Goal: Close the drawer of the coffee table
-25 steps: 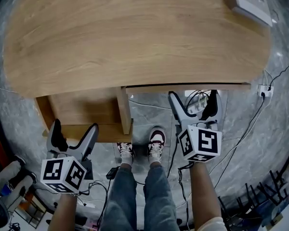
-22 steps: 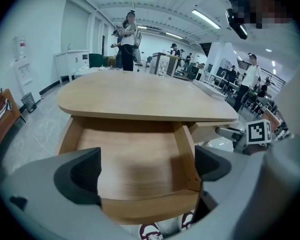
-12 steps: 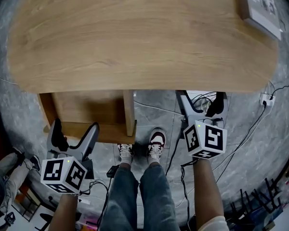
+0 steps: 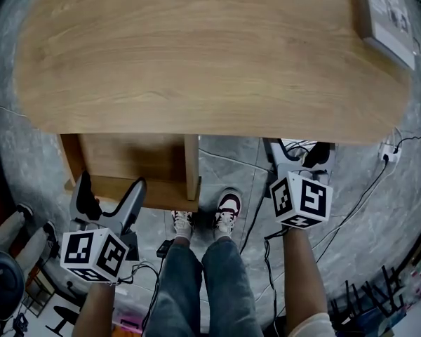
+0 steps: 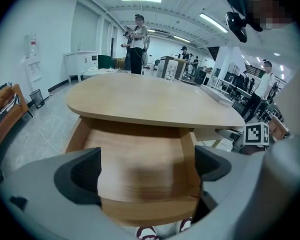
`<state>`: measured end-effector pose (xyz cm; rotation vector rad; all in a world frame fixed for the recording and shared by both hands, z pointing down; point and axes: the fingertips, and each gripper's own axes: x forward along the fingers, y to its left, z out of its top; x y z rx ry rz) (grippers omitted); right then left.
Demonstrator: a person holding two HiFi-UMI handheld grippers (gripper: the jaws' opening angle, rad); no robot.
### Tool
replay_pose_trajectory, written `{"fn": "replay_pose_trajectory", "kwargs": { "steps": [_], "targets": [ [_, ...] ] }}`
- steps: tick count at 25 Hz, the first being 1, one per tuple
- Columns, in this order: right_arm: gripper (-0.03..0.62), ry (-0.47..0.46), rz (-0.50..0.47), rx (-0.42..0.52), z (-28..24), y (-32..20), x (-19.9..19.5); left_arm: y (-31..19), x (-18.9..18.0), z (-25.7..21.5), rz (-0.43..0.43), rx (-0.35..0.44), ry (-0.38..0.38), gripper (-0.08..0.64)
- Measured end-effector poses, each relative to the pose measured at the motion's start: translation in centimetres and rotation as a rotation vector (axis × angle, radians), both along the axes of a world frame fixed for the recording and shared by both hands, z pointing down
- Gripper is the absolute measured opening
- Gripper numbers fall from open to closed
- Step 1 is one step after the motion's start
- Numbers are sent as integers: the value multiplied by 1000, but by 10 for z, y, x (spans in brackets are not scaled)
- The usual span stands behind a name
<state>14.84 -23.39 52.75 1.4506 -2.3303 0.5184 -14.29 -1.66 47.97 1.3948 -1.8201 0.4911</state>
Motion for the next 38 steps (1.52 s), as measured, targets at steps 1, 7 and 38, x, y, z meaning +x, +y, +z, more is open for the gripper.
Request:
{"fn": "replay_pose_trajectory", "kwargs": {
  "steps": [1, 7, 38],
  "targets": [
    [588, 0, 0, 6, 0, -1, -1, 0, 0, 0, 0, 0, -2, 575],
    [588, -4, 1, 33, 0, -3, -2, 4, -4, -4, -6, 4, -8, 575],
    [171, -33, -22, 75, -86, 80, -13, 46, -10, -44, -112, 132, -5, 575]
  ]
}}
